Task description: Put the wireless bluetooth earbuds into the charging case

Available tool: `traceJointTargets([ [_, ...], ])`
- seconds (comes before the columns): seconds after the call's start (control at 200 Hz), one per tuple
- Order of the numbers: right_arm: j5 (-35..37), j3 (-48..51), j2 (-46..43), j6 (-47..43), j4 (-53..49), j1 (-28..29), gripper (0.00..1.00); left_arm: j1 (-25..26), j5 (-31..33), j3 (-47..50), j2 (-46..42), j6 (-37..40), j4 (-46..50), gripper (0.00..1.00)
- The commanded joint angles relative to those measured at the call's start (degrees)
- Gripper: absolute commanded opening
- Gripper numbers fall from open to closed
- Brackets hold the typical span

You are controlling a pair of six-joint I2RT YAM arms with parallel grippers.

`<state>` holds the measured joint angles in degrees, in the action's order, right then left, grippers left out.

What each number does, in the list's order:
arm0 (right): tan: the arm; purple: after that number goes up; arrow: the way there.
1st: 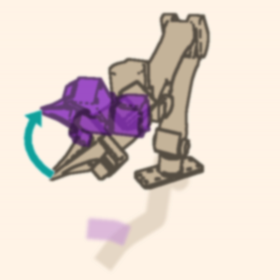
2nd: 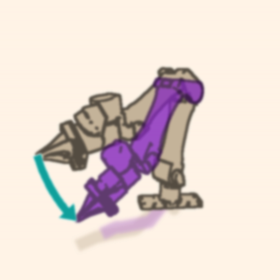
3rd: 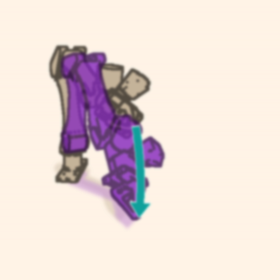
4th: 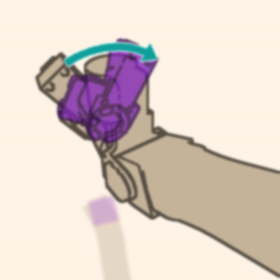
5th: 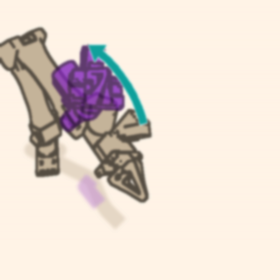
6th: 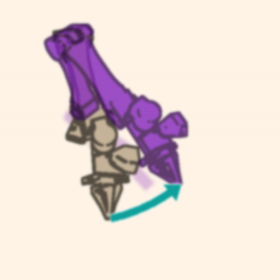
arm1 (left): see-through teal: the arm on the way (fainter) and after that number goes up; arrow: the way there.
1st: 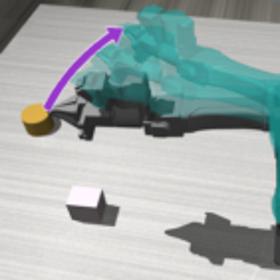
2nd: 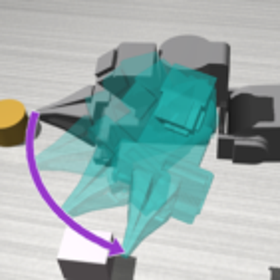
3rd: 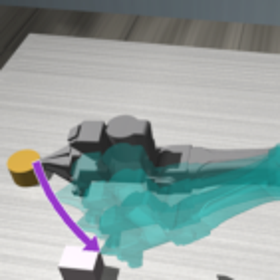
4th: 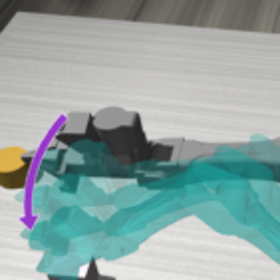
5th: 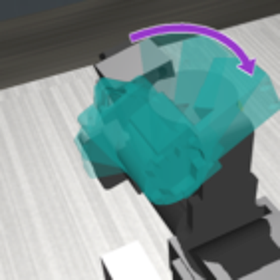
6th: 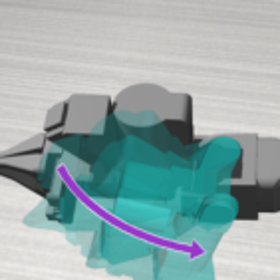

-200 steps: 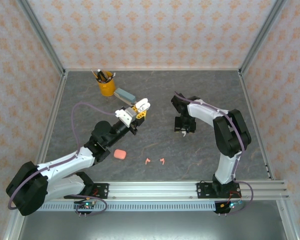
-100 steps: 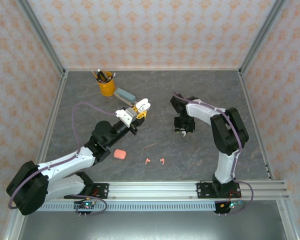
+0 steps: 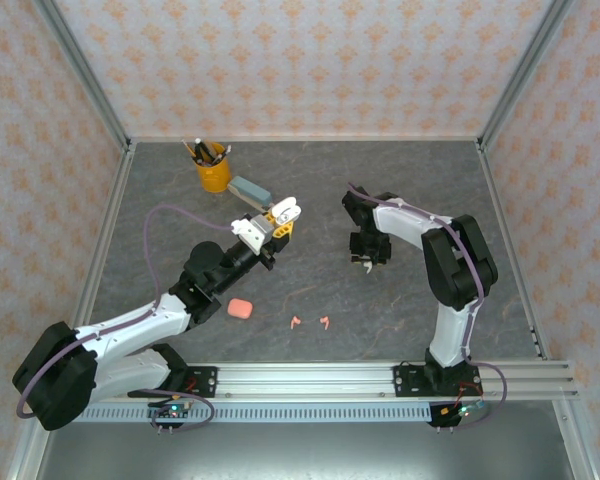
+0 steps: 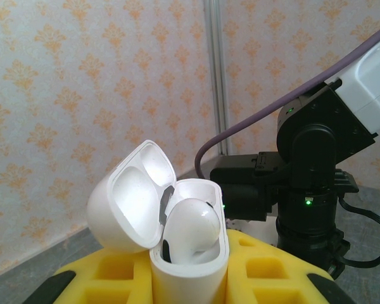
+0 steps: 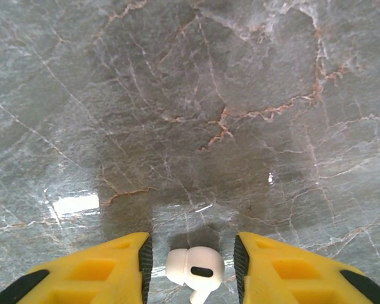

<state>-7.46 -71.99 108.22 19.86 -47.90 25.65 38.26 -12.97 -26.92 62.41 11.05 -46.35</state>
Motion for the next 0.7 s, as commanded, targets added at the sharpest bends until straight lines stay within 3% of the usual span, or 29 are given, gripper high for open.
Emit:
traceJointTargets([
  [0.0, 1.54, 0.86, -0.57, 0.59, 0.43, -0.29, 0.39, 0.40, 0.49, -0.07, 0.76, 0.71, -2.26, 0.00],
  [0.696, 1.31, 4.31, -2.84, 1.15, 2.00, -0.41, 0.36, 0.41, 0.38, -0.07, 1.32, 0.03, -3.04, 0.00],
])
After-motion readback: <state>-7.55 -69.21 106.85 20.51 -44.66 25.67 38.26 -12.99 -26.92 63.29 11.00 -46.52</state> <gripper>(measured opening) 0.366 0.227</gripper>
